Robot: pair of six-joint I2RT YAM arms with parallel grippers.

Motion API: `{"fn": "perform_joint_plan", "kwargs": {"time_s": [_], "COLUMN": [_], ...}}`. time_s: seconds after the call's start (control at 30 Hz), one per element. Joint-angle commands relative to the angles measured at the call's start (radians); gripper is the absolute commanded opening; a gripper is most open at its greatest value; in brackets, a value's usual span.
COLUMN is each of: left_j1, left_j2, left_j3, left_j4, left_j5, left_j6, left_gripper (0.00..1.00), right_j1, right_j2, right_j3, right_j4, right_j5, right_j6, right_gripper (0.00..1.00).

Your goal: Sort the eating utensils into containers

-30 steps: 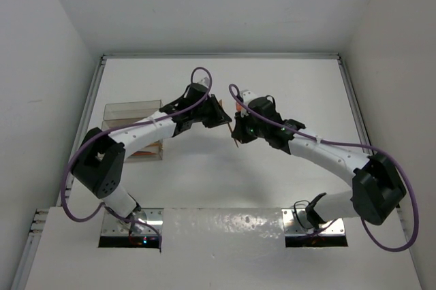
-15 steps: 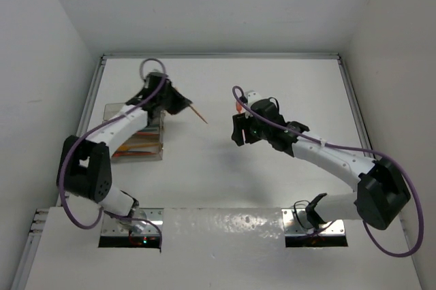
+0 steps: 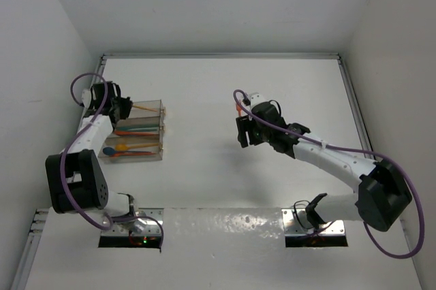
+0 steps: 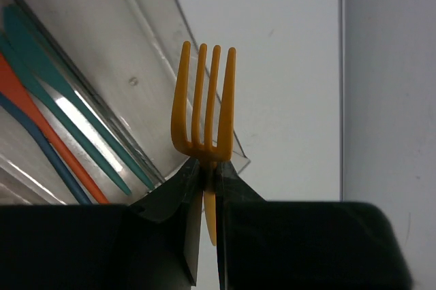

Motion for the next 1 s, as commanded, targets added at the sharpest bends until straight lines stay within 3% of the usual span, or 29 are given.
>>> {"fn": "perform_joint_plan", "kwargs": {"time_s": [0.0,0.43,0.73,0.97], "left_j1": [0.021,0.033,0.033,0.033], "left_j2": [0.027,0.194,0.193,0.127], "left_j3": [-0.035,0.012,0.025,0.02], "left_j4": [0.096,0.14,0.147,0.117], "left_j5": [-0.044,-0.059,-0.044,0.01], "left_j6": [-0.075,-0.179,-0.164,-0.13], "left_gripper": [0.0,0.02,0.41,0.65], "right_j1": [-0.008,-0.037,-0.066,-0.092], "right_j2": [0.006,0.057,0.144,0.27], "right_j3": [0.023,0.043,0.103,0.187], "right_j4": [0.008,-0.015,-0.002,0.013], "right_j5": [0.019,0.012,0.053,0.094], "right_j6": [-0.022,-0.042,-0.005,0.039], "right_gripper": [0.67,0.68,0.67,0.62]}}
